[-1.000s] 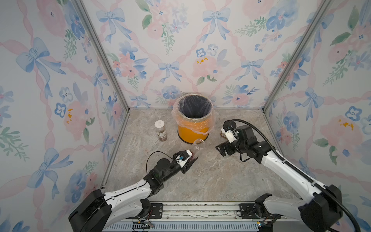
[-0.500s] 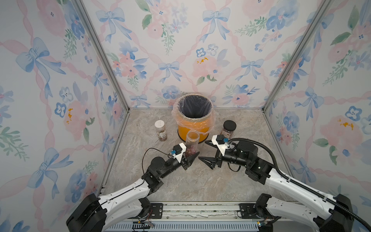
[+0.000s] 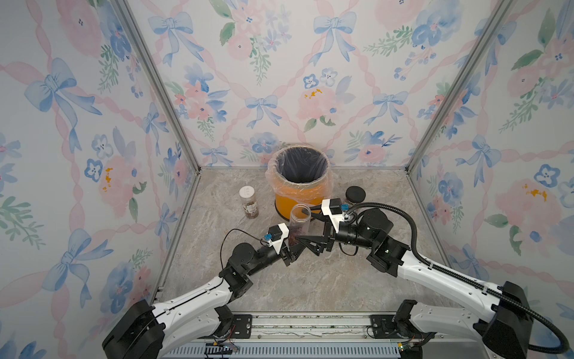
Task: Empty the moldy dried flower tea in the jars
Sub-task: Pour the moldy dried flower tea into the trash bin.
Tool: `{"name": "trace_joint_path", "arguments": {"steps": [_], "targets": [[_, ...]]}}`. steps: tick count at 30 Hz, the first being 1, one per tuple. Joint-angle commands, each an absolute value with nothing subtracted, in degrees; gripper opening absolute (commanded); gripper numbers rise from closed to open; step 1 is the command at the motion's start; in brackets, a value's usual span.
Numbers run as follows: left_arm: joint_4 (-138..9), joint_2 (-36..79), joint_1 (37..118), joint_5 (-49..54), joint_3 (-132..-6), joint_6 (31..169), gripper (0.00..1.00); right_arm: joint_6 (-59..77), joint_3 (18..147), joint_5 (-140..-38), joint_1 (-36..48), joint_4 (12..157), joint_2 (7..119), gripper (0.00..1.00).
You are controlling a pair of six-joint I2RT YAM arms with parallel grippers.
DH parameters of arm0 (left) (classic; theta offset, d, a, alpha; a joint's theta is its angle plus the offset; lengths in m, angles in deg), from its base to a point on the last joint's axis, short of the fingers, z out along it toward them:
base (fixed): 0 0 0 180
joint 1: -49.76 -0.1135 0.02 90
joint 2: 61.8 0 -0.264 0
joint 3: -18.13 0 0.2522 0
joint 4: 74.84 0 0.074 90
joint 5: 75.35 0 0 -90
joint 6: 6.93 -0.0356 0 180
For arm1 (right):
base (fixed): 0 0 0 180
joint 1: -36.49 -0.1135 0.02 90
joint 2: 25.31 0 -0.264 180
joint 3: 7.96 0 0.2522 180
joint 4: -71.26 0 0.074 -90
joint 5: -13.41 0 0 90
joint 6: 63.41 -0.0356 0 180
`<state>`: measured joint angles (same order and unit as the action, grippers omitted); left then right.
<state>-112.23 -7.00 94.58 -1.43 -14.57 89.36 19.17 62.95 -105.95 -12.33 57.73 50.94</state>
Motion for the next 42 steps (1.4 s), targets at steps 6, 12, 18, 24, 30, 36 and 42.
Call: {"name": "trace_joint_path", "arguments": {"steps": [6, 12, 18, 24, 30, 36, 42], "targets": [[-113.91, -6.87, 94.24, -2.89, -15.46, 89.9, 0.55, 17.49, 67.03, -108.44, -13.6, 54.95, 56.3, 0.85], [-113.9, -6.78, 94.28, -2.33, -15.41, 90.0, 0.56, 17.19, 67.34, -108.67, -14.31, 54.43, 57.48, 0.73], [-113.9, -6.91, 94.3, -1.28, -15.43, 90.16, 0.59, 18.3, 67.3, -107.79, -14.49, 56.03, 57.92, 0.57], [-113.85, -7.29, 94.15, 0.16, -15.32, 90.19, 0.67, 21.03, 67.89, -104.19, -14.4, 59.7, 56.93, 0.43], [-113.88, -9.42, 93.77, 3.63, -14.76, 90.2, 0.97, 27.12, 72.21, -98.04, -12.2, 74.04, 53.57, 0.37], [-112.18, -14.25, 92.57, 9.71, -12.97, 90.46, 0.98, 41.12, 83.63, -84.63, -7.51, 97.54, 52.5, 0.34], [-103.09, -16.67, 92.22, 14.24, -14.92, 88.83, 0.98, 52.39, 98.77, -71.53, -1.72, 113.06, 60.55, 0.34]]}}
